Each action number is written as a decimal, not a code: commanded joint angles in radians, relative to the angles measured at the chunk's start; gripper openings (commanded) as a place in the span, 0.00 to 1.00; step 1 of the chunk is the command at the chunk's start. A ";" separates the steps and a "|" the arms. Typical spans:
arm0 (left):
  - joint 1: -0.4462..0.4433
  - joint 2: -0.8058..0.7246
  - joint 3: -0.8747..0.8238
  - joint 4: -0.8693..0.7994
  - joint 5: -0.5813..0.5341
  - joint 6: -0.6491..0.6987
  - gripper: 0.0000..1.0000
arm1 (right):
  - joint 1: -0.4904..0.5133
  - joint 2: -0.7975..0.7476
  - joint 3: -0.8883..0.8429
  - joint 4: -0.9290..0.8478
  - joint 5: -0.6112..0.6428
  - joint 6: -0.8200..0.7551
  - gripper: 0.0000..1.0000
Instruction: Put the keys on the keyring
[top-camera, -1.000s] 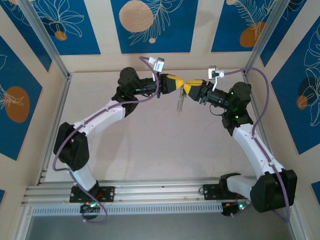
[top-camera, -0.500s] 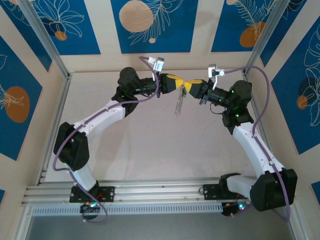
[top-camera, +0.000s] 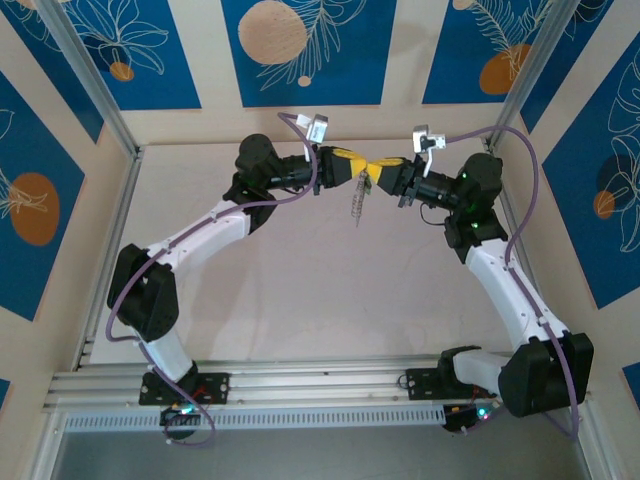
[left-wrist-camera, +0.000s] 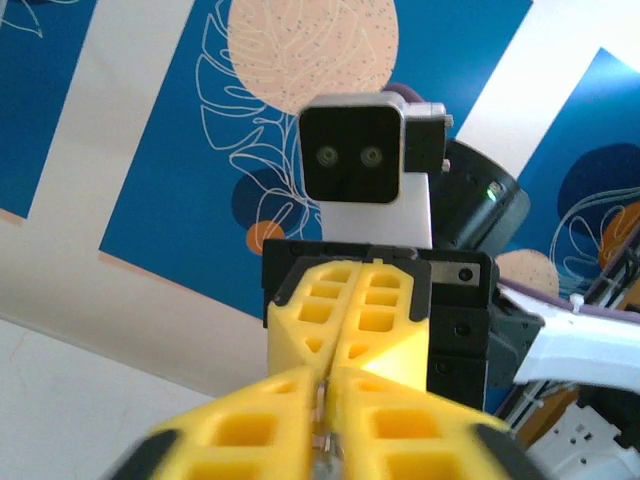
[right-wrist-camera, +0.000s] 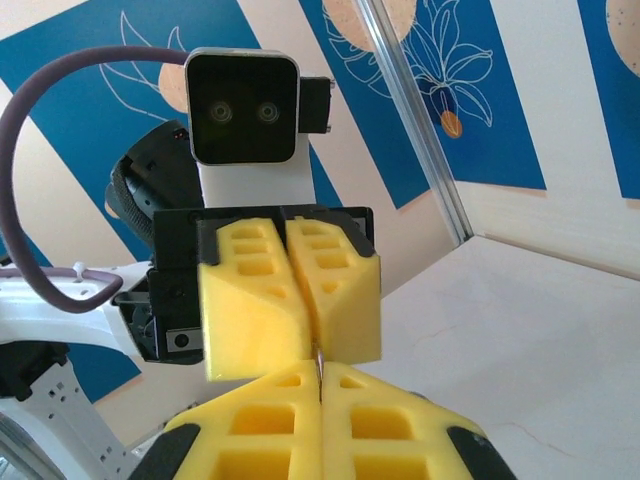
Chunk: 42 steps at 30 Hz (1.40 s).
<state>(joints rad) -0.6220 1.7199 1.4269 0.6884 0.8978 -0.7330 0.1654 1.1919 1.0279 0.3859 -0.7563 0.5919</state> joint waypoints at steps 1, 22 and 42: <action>0.010 -0.016 0.022 -0.025 0.075 0.050 0.30 | -0.022 0.025 0.070 -0.143 -0.044 -0.106 0.00; 0.134 0.002 0.274 -0.932 0.183 0.734 0.55 | -0.035 0.354 0.658 -1.066 -0.179 -0.715 0.00; 0.142 0.116 0.407 -0.936 0.319 0.690 0.48 | 0.006 0.401 0.728 -1.205 -0.231 -0.813 0.00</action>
<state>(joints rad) -0.4881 1.8175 1.7969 -0.2859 1.1553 -0.0143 0.1589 1.5837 1.7203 -0.7868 -0.9302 -0.1997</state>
